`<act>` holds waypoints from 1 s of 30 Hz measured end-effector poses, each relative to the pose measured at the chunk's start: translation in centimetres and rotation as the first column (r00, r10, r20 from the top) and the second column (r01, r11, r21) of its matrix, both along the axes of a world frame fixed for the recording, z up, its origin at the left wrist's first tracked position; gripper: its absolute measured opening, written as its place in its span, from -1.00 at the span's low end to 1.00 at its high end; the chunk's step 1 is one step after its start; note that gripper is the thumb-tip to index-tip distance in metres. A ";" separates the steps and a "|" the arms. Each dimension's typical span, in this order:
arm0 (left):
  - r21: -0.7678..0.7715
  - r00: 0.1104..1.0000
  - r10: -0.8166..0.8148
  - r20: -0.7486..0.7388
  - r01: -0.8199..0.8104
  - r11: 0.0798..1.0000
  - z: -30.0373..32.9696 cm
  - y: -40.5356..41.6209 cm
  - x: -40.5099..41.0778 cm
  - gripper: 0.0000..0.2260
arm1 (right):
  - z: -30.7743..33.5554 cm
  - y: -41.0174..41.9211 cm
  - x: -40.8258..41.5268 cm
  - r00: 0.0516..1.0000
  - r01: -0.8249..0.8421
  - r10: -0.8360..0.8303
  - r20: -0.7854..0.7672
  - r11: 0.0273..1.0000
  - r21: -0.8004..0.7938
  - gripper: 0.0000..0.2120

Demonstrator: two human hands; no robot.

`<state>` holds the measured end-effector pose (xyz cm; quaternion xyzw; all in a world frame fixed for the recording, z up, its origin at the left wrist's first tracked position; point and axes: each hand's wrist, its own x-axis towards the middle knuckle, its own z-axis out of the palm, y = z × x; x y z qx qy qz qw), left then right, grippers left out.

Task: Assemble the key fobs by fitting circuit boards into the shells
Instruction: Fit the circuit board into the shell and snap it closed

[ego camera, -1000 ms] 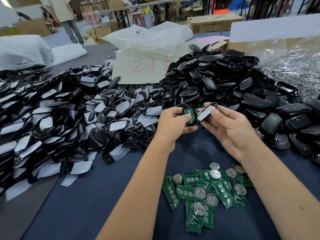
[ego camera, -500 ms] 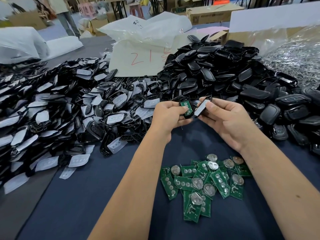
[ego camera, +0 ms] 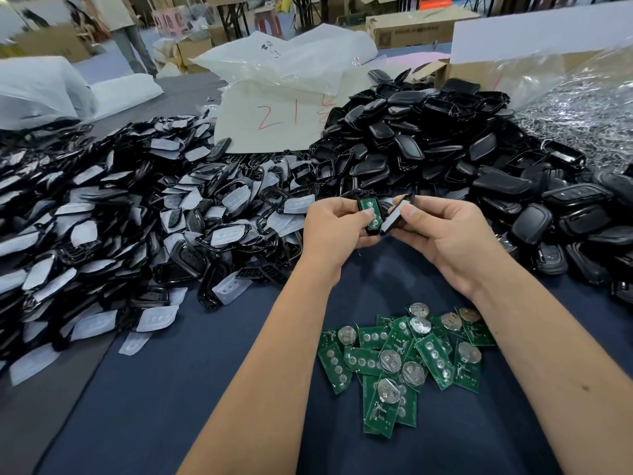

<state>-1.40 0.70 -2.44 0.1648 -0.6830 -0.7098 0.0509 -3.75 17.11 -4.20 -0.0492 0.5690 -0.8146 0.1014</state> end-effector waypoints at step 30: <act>-0.035 0.997 -0.012 -0.073 0.009 0.999 -0.7 -0.3 -0.4 -0.93 | -0.3 0.1 0.1 1.000 0.018 -0.019 -0.015 1.000 -0.014 -0.81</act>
